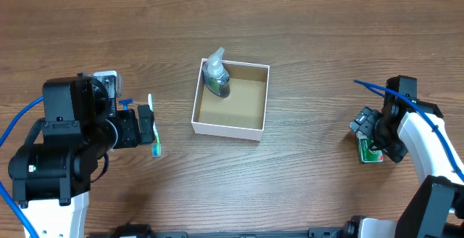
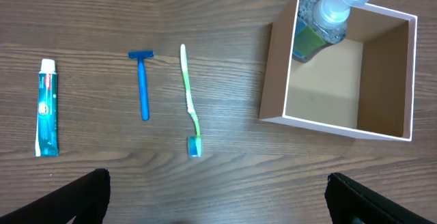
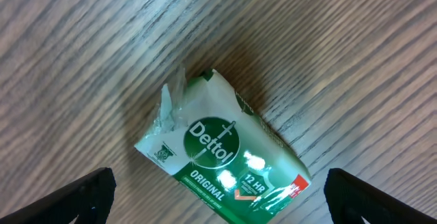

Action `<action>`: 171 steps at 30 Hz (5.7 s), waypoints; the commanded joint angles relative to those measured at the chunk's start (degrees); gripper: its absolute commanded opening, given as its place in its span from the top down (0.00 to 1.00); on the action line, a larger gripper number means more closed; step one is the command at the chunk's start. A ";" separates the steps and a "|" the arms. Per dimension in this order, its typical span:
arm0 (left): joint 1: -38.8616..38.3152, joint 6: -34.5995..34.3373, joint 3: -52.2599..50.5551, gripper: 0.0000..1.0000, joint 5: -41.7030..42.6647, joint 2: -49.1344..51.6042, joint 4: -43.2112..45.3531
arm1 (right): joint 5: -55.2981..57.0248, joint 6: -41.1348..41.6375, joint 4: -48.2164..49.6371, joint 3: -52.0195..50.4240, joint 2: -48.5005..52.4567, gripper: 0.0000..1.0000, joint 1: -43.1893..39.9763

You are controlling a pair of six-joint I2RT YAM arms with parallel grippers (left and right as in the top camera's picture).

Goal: Pack container
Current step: 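Grasp the green Dettol soap packet with right gripper, then carry the soap packet over the box and release it inside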

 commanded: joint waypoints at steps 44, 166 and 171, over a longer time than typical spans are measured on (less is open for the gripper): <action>-0.35 0.72 1.18 0.00 1.03 0.20 1.33 | -10.99 -17.16 0.59 -0.44 15.08 0.32 -5.84; -0.35 0.70 1.18 0.00 1.03 0.20 -0.09 | -15.26 -4.13 -19.82 33.68 -4.22 0.52 46.64; -0.35 0.70 1.18 0.00 1.03 0.20 0.04 | -16.37 -3.82 -27.12 31.91 -3.72 0.88 51.01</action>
